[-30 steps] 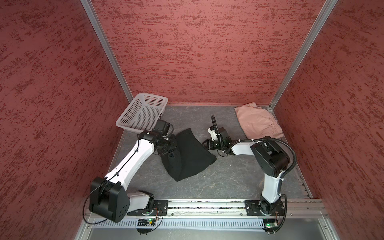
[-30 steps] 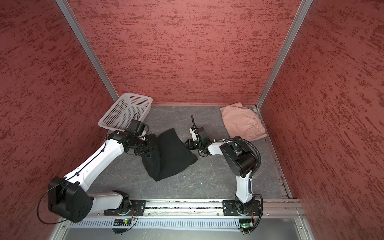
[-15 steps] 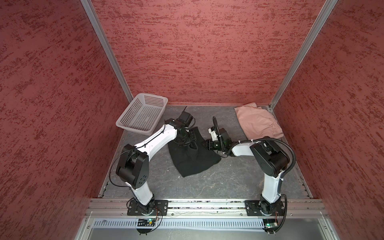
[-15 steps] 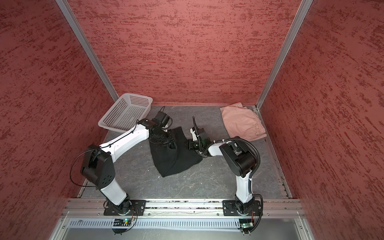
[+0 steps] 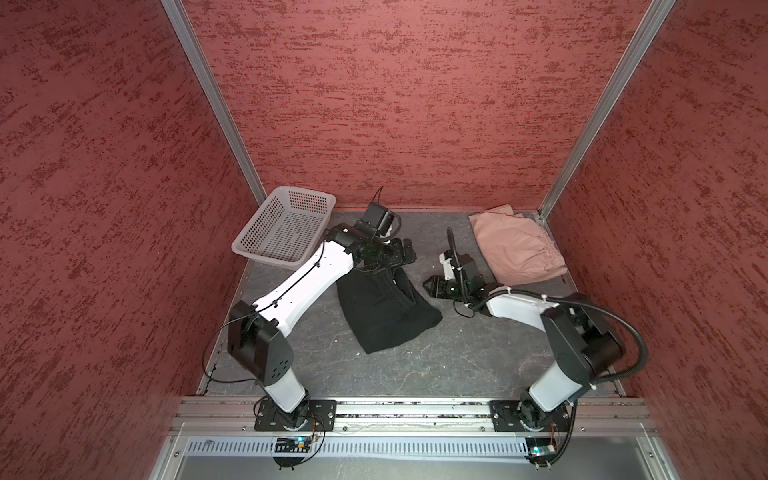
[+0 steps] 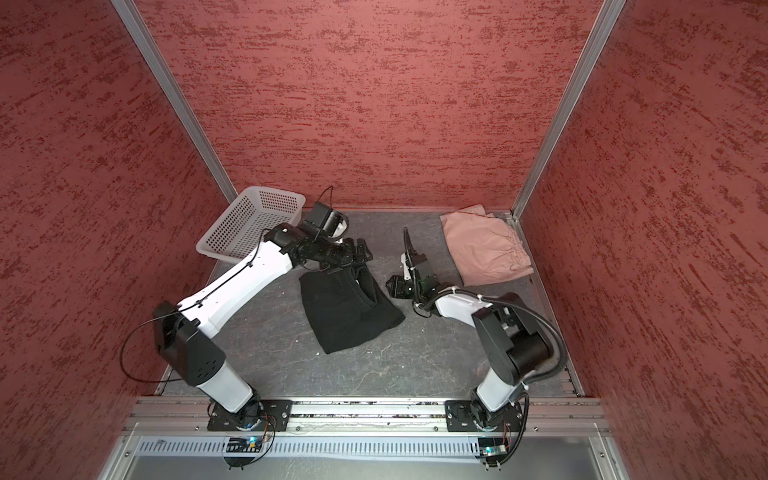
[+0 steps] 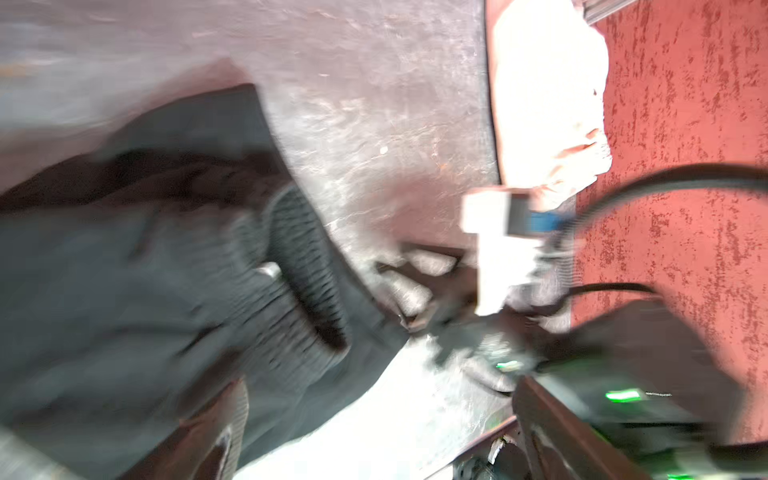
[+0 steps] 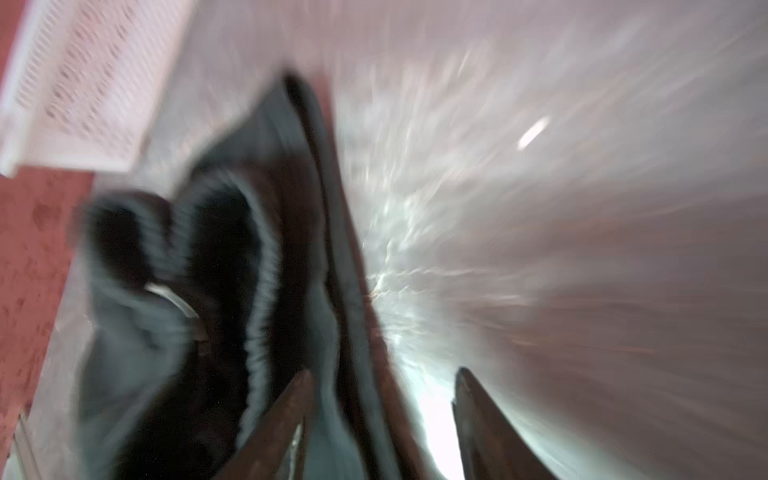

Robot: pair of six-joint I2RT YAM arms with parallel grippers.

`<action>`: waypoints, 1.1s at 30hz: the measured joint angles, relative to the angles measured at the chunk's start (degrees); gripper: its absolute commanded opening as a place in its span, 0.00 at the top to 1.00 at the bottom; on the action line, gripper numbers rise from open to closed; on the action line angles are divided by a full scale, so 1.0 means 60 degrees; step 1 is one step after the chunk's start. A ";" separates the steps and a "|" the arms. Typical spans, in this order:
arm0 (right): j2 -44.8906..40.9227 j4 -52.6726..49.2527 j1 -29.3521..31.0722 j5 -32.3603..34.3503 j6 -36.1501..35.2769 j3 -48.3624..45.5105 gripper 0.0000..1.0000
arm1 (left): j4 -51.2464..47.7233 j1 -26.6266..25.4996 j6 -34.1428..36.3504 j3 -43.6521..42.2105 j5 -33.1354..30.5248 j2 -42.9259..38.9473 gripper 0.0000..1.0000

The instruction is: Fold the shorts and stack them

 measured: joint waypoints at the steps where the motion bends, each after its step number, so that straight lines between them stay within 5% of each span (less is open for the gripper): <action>1: -0.0470 -0.0226 -0.0076 -0.0015 -0.0182 0.0047 0.39 | -0.0015 0.0240 0.0004 -0.0470 -0.0026 -0.0481 0.01; 7: -0.1621 -0.0612 -0.0025 -0.1548 -0.0386 0.0026 0.30 | 0.0627 0.1654 -0.0106 -0.4069 0.0066 -0.2889 0.01; 13: -0.0758 -0.0641 0.0353 -0.2517 -0.0208 -0.0084 0.24 | 0.1286 0.2404 -0.0317 -0.6495 0.0382 -0.4047 0.01; 24: 0.1246 -0.0892 0.1821 -0.2816 -0.0379 0.0852 0.20 | 0.2492 0.3621 -0.0353 -0.8491 0.0911 -0.5122 0.01; 33: 0.1596 -0.0867 0.1872 -0.2728 -0.0382 0.1395 0.19 | 0.3599 0.3734 -0.0353 -0.9351 0.1202 -0.5074 0.01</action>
